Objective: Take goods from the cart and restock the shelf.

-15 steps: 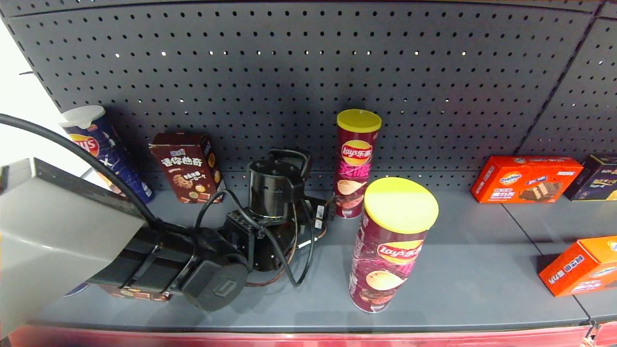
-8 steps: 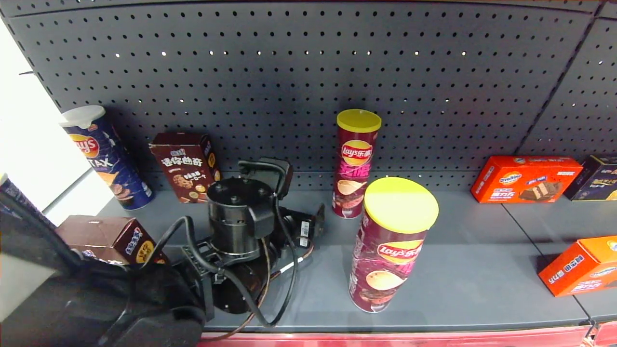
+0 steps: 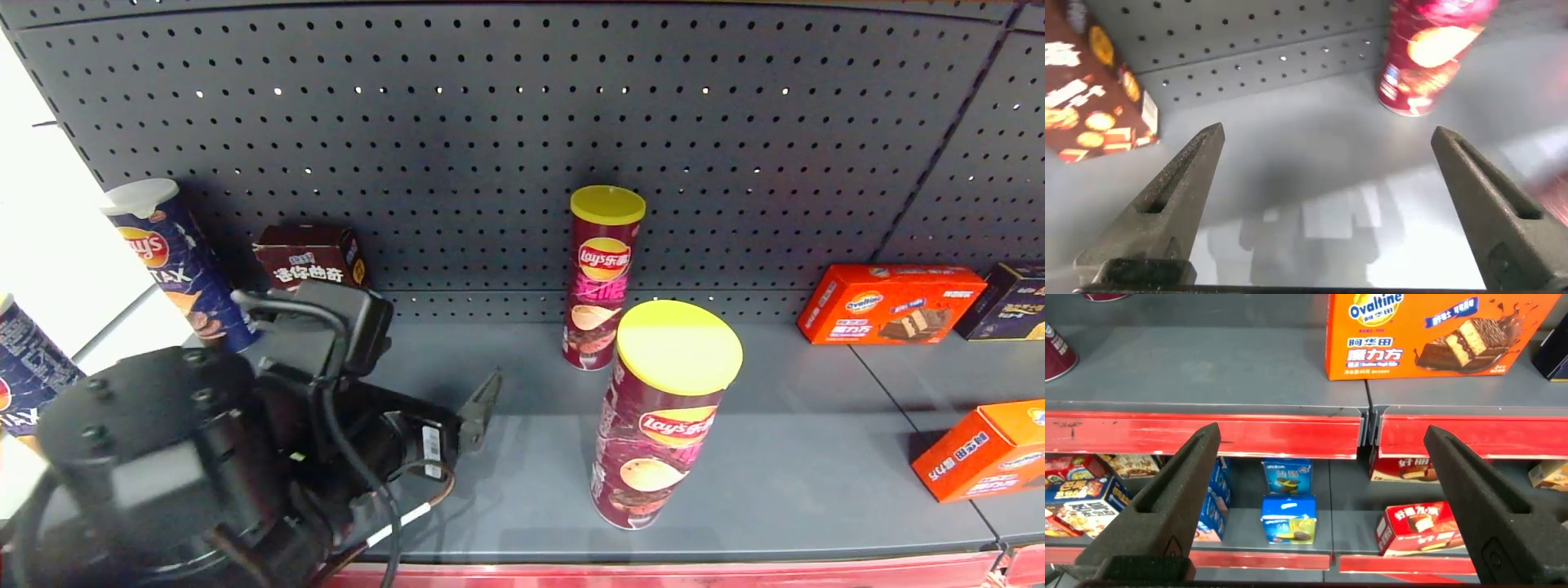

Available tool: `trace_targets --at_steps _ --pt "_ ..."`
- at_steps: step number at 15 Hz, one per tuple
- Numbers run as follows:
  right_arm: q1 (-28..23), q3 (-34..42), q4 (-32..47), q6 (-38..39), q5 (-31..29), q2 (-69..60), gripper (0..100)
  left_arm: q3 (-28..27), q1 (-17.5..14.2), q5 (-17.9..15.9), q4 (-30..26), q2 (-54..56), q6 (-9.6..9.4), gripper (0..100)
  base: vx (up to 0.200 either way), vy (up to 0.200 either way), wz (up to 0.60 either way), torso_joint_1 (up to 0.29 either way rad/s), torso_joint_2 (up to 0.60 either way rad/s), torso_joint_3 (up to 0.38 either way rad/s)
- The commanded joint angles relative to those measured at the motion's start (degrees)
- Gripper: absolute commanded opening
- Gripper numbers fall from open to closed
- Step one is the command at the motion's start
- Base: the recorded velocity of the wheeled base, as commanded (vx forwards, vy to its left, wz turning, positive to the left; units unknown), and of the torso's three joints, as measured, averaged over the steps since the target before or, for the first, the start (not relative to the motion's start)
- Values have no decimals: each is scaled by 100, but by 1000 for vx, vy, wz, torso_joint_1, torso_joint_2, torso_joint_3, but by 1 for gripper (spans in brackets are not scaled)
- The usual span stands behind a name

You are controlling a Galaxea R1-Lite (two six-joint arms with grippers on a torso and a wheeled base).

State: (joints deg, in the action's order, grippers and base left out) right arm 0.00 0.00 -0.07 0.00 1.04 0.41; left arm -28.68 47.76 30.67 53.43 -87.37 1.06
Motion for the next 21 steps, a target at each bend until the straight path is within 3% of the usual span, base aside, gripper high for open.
trace_targets --at_steps 1,5,7,8,9,11,12,13,15,16,17,18,19,21 --pt "0 0 -1 0 2 2 100 654 313 -26 1 924 -9 100 0 0 0 0 0 0" --pt "0 0 -1 0 2 2 100 1489 981 -26 -35 1899 -27 100 0 0 0 0 0 0" --pt "0 0 -1 0 2 2 100 2077 1191 -44 -43 2523 -247 100 0 0 0 0 0 0" --pt "-9 0 -1 0 2 2 100 2491 1543 -132 -87 3191 -466 100 0 0 0 0 0 0" --pt "0 0 -1 0 2 2 100 2693 1684 -132 -210 3551 -598 100 0 0 0 0 0 0" --pt "-9 0 -1 0 2 2 100 2868 1543 -246 -843 4299 -651 100 0 0 0 0 0 0" --pt "-9 0 -1 0 2 2 100 2868 1007 -677 -1766 5186 -686 100 0 0 0 0 0 0" --pt "0 0 -1 0 2 2 100 2868 691 -1054 -2223 5467 -677 100 0 0 0 0 0 0" --pt "0 0 -1 0 2 2 100 2868 -382 -1933 -3040 5740 -660 100 0 0 0 0 0 0" --pt "0 0 -1 0 2 2 100 2868 -725 -2197 -3392 5986 -660 100 0 0 0 0 0 0" --pt "0 0 -1 0 2 11 100 2868 -1392 -2575 -4174 6645 -686 100 0 0 0 0 0 0" --pt "0 0 -1 0 2 2 100 2868 -1647 -2698 -4455 6883 -695 100 0 0 0 0 0 0" --pt "0 0 -1 0 2 2 100 2868 -2447 -2909 -5132 7471 -730 100 0 0 0 0 0 0" --pt "0 0 -1 0 2 2 100 2868 -3634 -3217 -5290 7902 -853 100 0 0 0 0 0 0"
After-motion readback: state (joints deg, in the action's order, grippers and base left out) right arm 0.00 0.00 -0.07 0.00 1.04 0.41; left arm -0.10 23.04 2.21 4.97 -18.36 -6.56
